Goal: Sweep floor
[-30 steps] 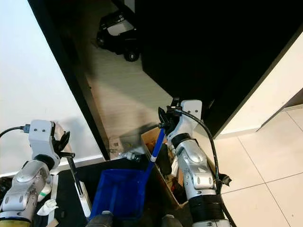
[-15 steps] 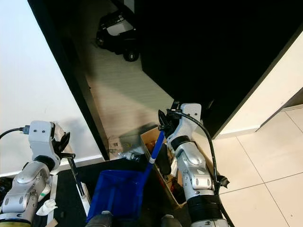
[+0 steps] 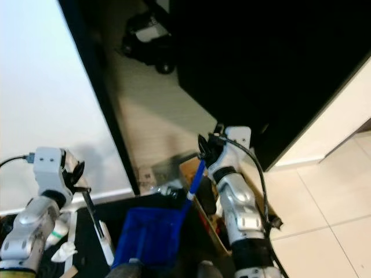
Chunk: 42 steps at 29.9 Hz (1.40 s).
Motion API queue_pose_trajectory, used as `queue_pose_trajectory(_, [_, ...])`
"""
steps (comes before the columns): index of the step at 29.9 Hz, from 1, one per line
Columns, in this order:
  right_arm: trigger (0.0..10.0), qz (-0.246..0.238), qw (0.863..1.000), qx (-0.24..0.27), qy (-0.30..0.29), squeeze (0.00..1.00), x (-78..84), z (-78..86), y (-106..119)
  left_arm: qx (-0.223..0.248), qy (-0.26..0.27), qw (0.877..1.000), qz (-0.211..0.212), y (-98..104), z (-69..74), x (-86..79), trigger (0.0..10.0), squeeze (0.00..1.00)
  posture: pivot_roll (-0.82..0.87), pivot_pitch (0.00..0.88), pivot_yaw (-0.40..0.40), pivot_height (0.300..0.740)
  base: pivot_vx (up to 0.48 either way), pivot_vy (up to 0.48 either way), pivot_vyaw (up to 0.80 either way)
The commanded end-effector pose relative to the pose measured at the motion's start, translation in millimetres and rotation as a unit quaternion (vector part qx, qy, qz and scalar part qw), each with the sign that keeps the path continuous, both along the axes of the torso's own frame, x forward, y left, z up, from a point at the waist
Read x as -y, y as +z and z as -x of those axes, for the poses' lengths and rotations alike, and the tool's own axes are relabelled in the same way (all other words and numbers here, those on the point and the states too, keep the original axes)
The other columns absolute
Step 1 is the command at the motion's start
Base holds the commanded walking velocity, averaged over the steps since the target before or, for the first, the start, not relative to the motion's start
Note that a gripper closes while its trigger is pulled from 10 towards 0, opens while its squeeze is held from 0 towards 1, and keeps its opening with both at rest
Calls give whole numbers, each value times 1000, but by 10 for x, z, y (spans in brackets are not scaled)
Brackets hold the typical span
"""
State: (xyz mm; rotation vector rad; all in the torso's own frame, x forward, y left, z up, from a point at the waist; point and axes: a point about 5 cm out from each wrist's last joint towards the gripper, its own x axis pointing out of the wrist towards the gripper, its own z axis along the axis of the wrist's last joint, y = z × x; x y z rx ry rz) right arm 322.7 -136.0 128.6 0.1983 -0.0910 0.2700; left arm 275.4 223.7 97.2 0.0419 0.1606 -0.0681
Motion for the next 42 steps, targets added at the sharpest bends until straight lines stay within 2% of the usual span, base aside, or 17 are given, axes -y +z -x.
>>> queue_pose_trajectory(1, [10000,-8,1000,2,-3,0,15,8,-4,2,4,1000,-11,27,11,-35,10000,0,184,151,-7,740,0,341,0])
queue_pose_trajectory(20, [10000,-10,1000,3,-7,0,31,9,-10,3,2,1000,-12,43,2,-46,10000,0,184,155,0,740,0,329,0])
queue_pose_trajectory(36, [10000,-10,1000,3,-8,0,32,5,-15,7,-5,1000,-22,55,-14,-29,10000,0,183,155,1,740,0,0,0])
queue_pose_trajectory(42, [10000,-10,1000,3,-8,0,34,5,-14,12,-12,1000,-19,66,-15,-10,10000,0,181,155,4,740,42,-401,0])
